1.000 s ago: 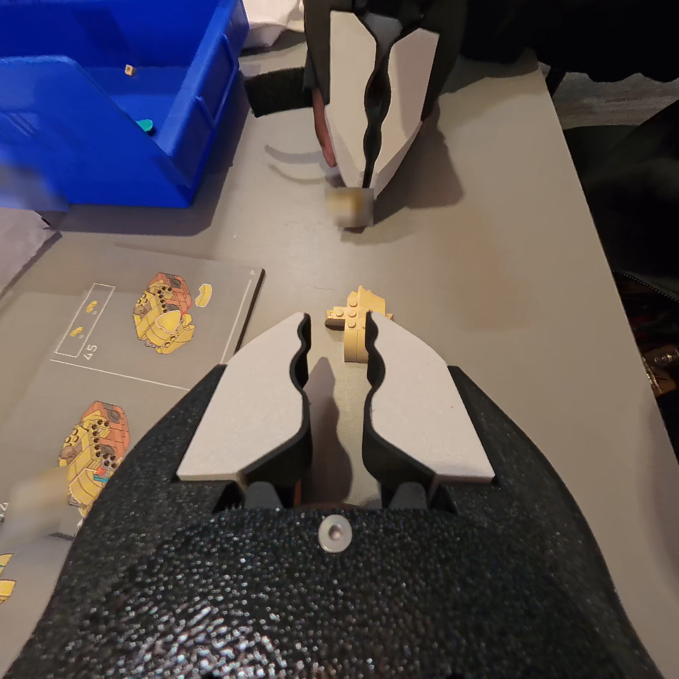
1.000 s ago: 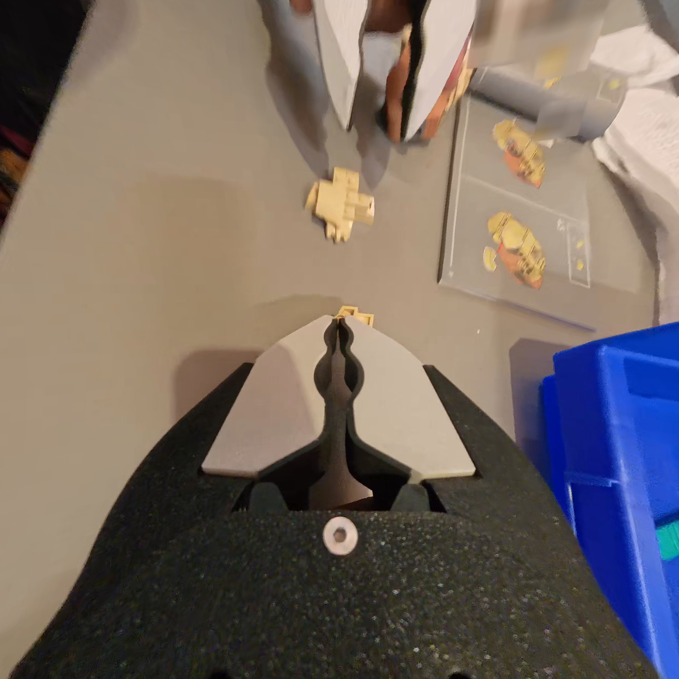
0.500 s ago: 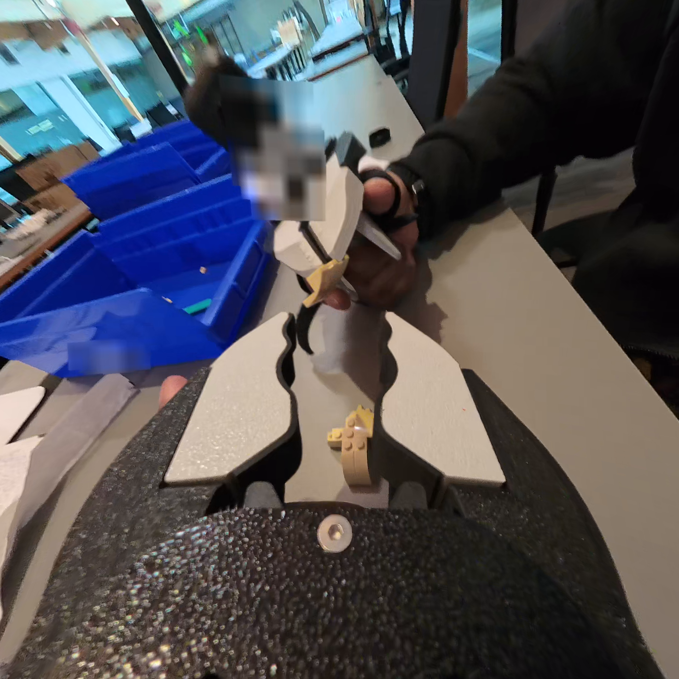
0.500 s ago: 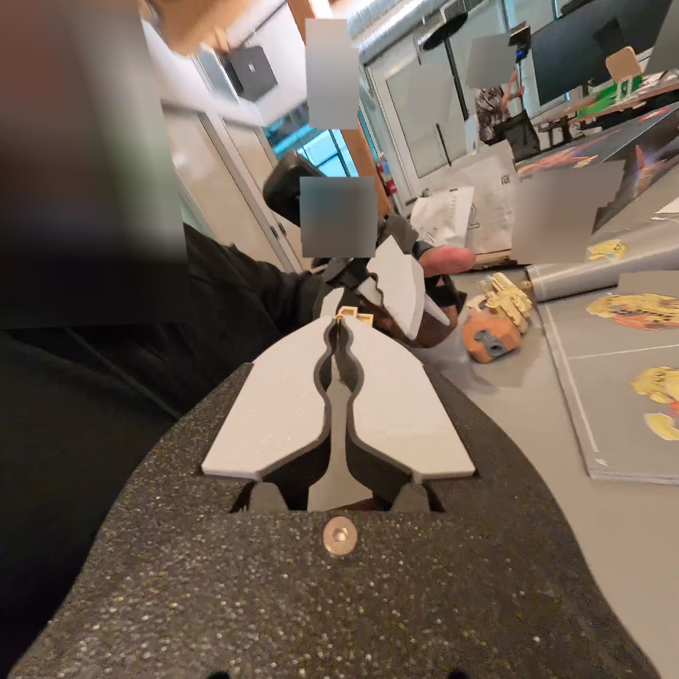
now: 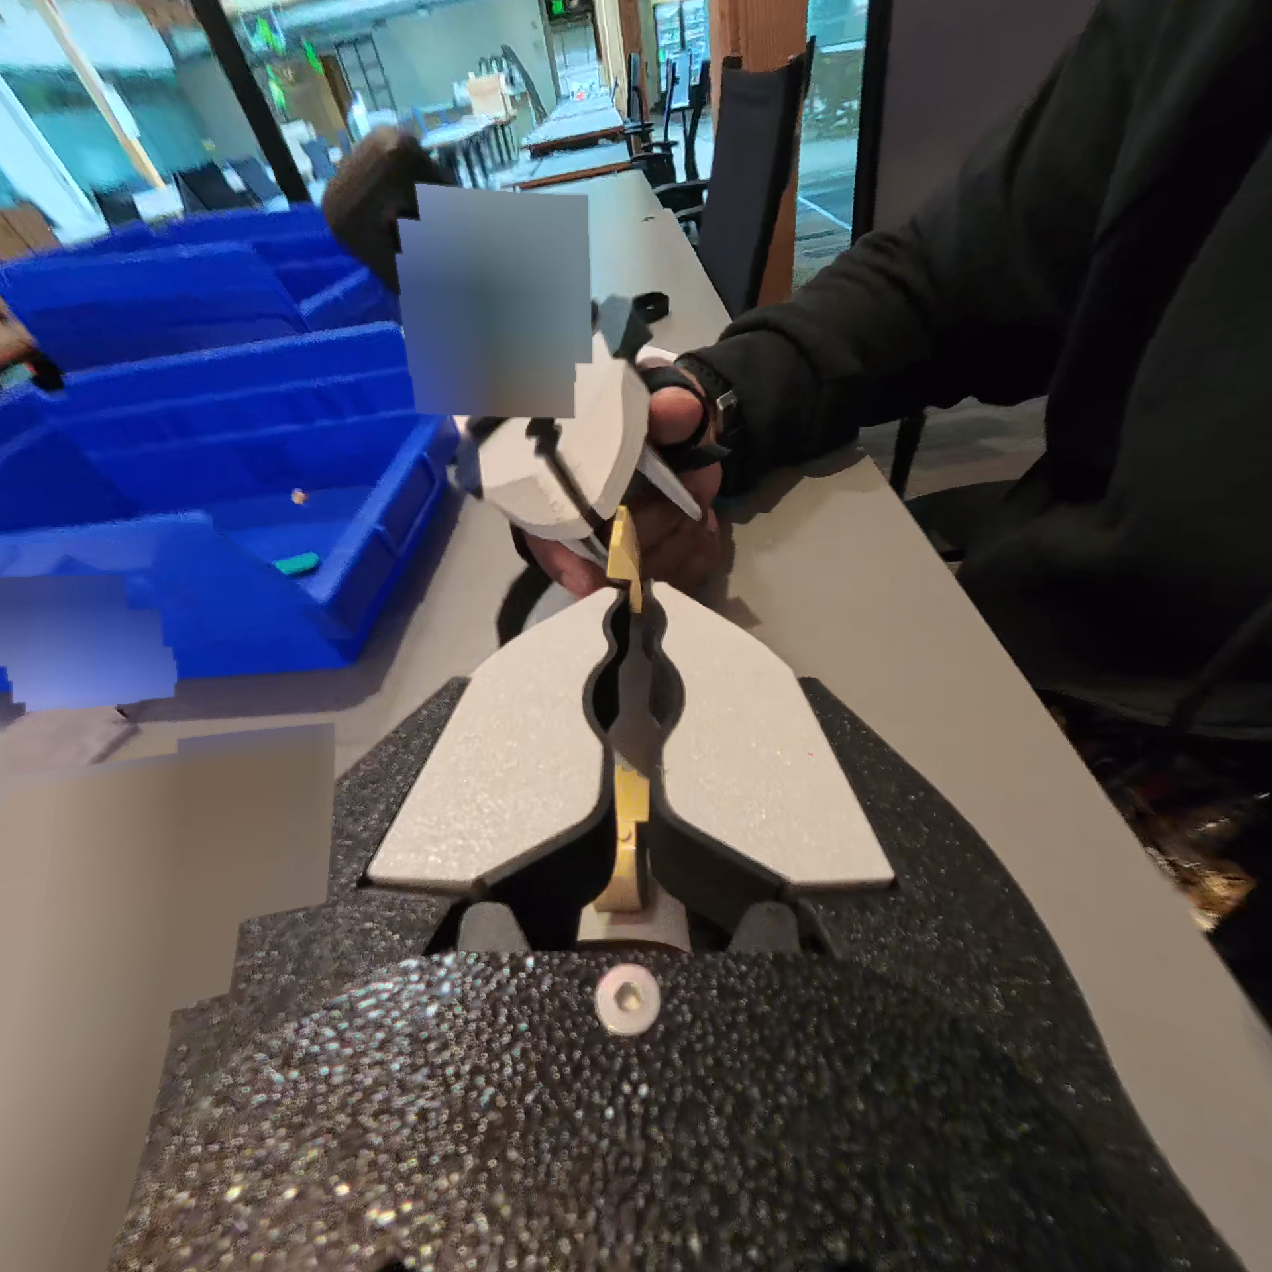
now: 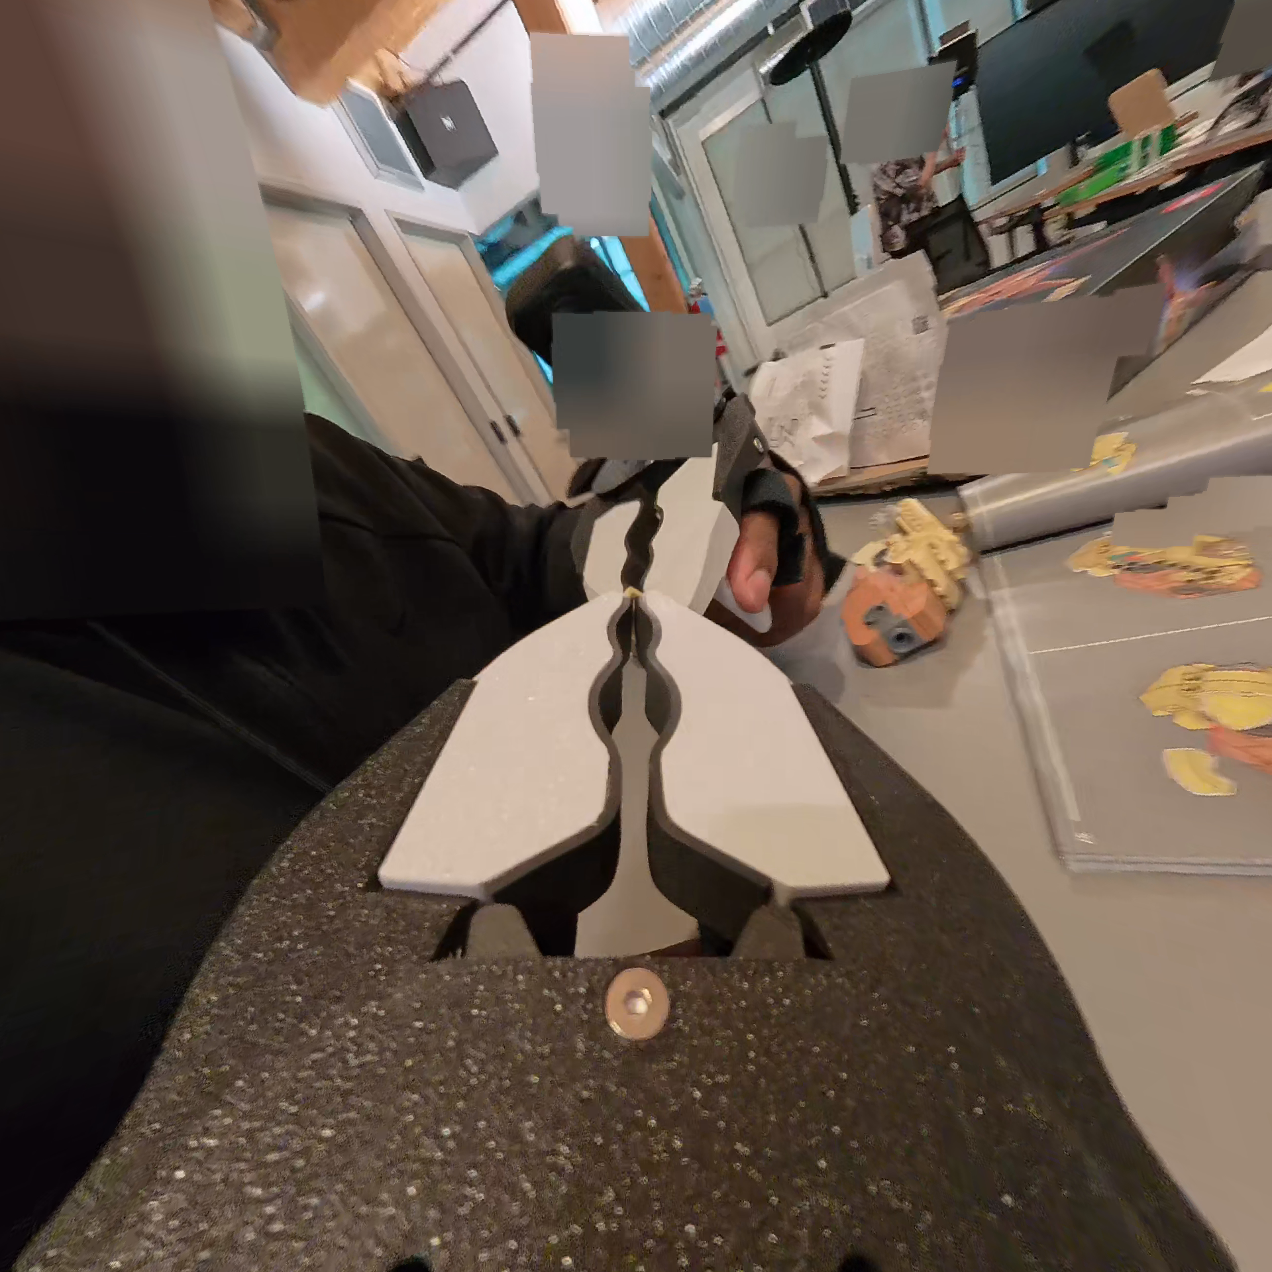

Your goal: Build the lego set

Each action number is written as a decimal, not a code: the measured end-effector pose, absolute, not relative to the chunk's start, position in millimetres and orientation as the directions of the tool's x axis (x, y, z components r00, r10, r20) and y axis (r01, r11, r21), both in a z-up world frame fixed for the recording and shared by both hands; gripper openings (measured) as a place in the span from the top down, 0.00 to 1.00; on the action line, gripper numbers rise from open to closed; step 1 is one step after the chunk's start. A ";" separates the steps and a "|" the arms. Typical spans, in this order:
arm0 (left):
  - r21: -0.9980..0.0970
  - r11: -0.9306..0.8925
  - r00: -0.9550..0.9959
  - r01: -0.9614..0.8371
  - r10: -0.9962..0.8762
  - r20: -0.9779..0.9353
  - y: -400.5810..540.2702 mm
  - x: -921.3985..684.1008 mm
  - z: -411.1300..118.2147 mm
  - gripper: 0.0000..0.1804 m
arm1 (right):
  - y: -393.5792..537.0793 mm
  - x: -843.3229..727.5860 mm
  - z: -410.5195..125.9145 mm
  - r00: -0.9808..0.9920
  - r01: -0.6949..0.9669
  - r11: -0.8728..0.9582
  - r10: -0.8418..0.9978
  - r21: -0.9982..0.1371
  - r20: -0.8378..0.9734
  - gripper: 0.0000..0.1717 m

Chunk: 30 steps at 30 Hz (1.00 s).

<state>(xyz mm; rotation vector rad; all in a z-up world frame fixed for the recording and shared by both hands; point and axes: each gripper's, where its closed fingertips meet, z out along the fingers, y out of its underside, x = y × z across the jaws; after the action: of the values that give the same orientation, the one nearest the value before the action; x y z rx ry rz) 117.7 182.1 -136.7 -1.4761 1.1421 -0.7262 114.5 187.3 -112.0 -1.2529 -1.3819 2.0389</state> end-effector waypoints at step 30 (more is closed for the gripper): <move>-0.688 -0.578 0.262 -0.439 -0.815 0.517 148.5 109.6 -195.9 0.98 | 160.8 101.8 -189.2 -0.510 0.085 0.787 0.562 -0.611 0.652 0.90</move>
<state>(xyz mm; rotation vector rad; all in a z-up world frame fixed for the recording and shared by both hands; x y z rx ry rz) 109.6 148.5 -195.9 -2.1315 1.1377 -1.2497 101.8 160.8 -189.2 -0.4816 -2.0440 0.6456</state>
